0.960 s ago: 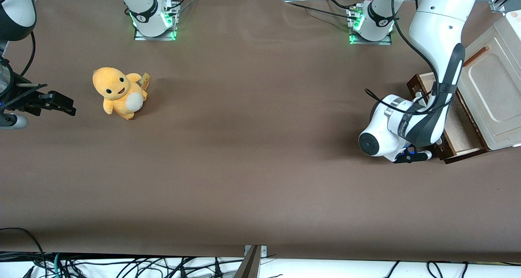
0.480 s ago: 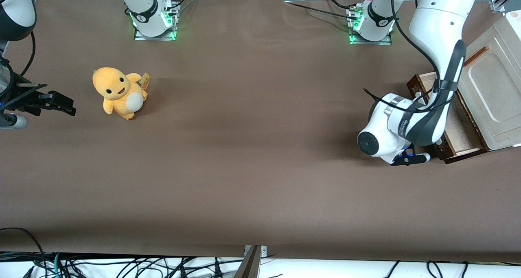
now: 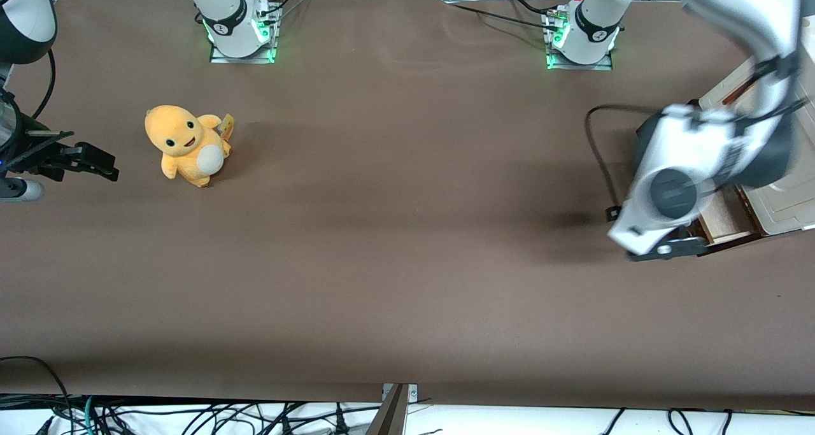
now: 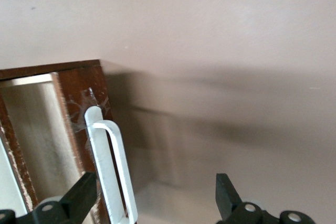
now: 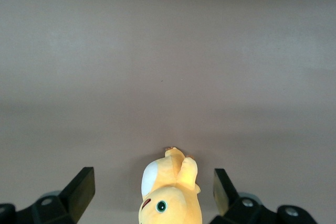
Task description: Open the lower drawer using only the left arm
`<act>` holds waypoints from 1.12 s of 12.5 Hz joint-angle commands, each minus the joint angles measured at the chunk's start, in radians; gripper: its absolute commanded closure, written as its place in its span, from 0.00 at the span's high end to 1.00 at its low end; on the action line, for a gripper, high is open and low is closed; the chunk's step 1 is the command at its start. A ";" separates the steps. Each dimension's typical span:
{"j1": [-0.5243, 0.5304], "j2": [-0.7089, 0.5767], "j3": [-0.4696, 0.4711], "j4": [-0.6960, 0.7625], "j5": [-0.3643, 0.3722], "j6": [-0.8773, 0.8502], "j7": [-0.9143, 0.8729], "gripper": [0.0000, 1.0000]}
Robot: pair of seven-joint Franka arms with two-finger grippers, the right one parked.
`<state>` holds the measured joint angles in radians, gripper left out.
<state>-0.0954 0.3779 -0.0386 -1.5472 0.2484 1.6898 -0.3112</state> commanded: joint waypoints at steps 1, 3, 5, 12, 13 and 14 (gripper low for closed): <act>0.013 -0.120 0.087 -0.036 -0.182 0.028 0.270 1.00; 0.031 -0.177 0.108 -0.037 -0.240 0.028 0.444 1.00; 0.034 -0.233 0.143 -0.037 -0.285 0.027 0.484 1.00; 0.034 -0.312 0.144 -0.099 -0.276 0.004 0.590 1.00; 0.034 -0.312 0.144 -0.100 -0.276 0.004 0.589 1.00; 0.034 -0.312 0.144 -0.102 -0.276 0.004 0.587 1.00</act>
<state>-0.0619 0.0990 0.1027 -1.6116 -0.0117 1.6901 0.2500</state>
